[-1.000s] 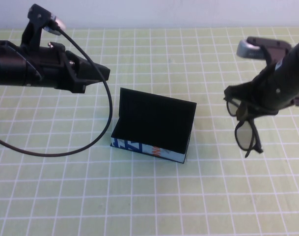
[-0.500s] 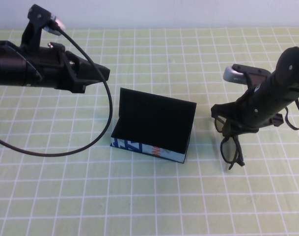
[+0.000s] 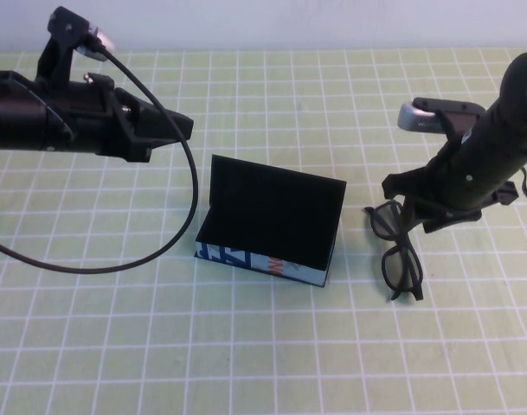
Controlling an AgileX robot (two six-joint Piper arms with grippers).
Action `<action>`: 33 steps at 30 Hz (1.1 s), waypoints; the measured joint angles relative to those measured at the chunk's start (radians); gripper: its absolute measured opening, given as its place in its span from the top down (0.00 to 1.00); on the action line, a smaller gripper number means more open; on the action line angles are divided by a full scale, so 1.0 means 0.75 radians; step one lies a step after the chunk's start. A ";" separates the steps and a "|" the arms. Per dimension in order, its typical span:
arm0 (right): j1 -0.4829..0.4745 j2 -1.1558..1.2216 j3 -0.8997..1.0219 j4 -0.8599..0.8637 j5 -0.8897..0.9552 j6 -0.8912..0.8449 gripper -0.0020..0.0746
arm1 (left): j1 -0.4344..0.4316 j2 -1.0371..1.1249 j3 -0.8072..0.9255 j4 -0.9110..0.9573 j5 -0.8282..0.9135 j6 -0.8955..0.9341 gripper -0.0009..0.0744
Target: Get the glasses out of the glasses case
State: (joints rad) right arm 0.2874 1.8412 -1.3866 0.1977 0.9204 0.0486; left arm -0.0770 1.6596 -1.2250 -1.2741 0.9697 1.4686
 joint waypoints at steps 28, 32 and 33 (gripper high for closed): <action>-0.006 -1.739 0.782 -0.009 0.270 0.000 0.99 | 0.000 -1.425 0.815 -0.057 -0.518 -0.177 0.99; -0.006 -1.883 0.799 -0.003 0.282 0.000 0.99 | 0.000 -1.668 0.942 -0.060 -0.585 -0.212 0.99; -0.006 -1.910 0.804 -0.002 0.279 0.000 0.99 | 0.000 -1.733 0.970 -0.061 -0.607 -0.217 0.99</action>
State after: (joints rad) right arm 0.2826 0.4084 -0.7834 0.1961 1.1299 0.0486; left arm -0.0770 0.3596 -0.4972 -1.3199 0.5141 1.3056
